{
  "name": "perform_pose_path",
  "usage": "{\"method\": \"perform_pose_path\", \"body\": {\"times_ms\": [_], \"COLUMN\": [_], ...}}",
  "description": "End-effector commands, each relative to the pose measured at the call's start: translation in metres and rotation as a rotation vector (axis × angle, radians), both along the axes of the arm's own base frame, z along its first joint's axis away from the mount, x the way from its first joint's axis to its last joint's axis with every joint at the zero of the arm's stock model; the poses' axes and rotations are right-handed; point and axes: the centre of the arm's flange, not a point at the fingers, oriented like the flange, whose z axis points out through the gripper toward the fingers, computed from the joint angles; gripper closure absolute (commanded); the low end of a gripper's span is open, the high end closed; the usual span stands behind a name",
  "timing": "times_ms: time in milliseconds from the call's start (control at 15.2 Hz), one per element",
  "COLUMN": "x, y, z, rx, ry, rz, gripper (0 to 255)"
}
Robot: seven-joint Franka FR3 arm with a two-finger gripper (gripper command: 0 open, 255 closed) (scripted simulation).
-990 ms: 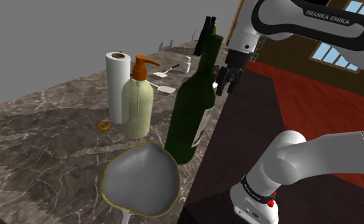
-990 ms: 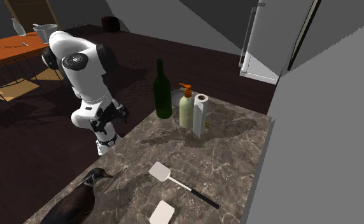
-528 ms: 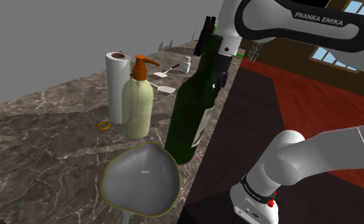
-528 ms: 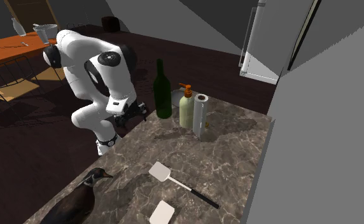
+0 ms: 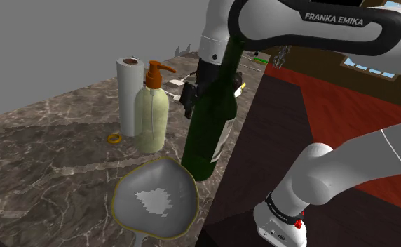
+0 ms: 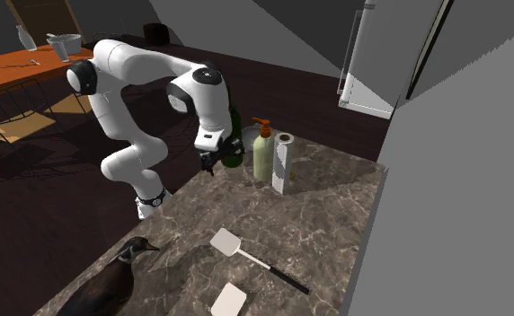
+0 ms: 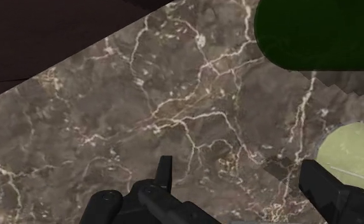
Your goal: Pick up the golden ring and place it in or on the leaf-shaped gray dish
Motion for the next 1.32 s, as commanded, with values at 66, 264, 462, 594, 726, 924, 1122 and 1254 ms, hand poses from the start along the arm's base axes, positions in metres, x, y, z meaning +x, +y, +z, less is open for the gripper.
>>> {"method": "perform_pose_path", "body": {"times_ms": [66, 264, 462, 594, 726, 924, 1122, 1254], "x": [0.014, 0.027, 0.040, 0.050, 0.059, 0.075, 0.088, 0.088], "y": [0.035, 0.074, 0.112, 0.137, 0.162, 0.199, 0.229, 0.229], "z": [-0.004, -0.009, -0.015, -0.019, -0.023, -0.030, -0.036, -0.046], "rx": [-0.012, -0.026, -0.039, -0.048, -0.057, -0.070, -0.081, -0.081], "ry": [-0.009, -0.018, -0.027, -0.033, -0.038, -0.047, -0.054, -0.054], "rz": [-0.024, -0.044, -0.065, -0.079, -0.093, -0.113, -0.130, -0.130], "gripper": [0, 0, 0, 0, 0, 0, 0, 0]}}
